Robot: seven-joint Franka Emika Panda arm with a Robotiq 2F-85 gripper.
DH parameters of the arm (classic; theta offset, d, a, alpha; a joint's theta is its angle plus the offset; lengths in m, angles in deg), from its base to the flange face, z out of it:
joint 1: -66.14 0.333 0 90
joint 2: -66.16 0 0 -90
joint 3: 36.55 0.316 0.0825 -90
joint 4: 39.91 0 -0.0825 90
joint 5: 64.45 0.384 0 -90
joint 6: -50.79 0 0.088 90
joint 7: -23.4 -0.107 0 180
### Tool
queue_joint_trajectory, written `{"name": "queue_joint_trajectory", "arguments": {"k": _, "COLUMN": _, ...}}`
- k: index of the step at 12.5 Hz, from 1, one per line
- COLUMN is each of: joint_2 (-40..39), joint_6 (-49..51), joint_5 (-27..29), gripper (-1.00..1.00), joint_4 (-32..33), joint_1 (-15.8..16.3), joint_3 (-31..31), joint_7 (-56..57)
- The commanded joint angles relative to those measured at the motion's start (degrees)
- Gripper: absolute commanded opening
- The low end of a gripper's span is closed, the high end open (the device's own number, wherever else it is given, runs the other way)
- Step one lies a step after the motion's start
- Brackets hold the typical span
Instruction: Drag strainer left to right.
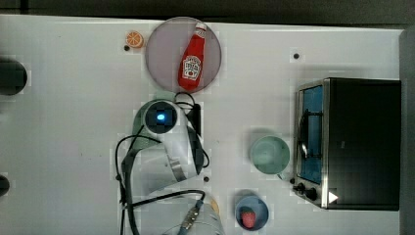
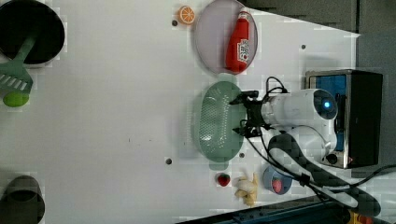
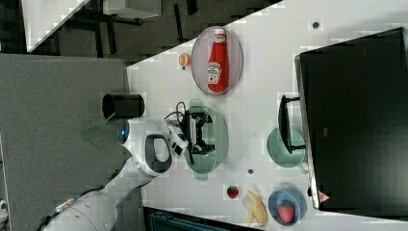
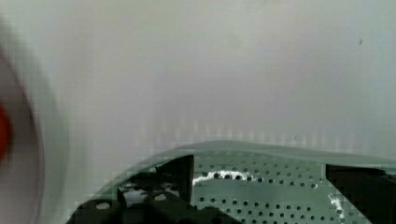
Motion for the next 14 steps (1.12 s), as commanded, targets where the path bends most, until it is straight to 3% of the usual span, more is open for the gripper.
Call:
{"name": "queue_joint_trajectory", "arguments": {"k": 1, "joint_2": 0.4, "joint_6": -0.9, "joint_5": 0.9, "gripper": 1.00, "joint_4": 1.2, "joint_1": -1.1, "joint_3": -3.2, "joint_7": 7.9}}
{"name": "queue_joint_trajectory", "arguments": {"k": 14, "joint_2": 0.4, "joint_6": -3.0, "joint_5": 0.9, "gripper": 1.00, "joint_4": 1.5, "joint_1": -1.7, "joint_3": -15.8, "joint_7": 20.7}}
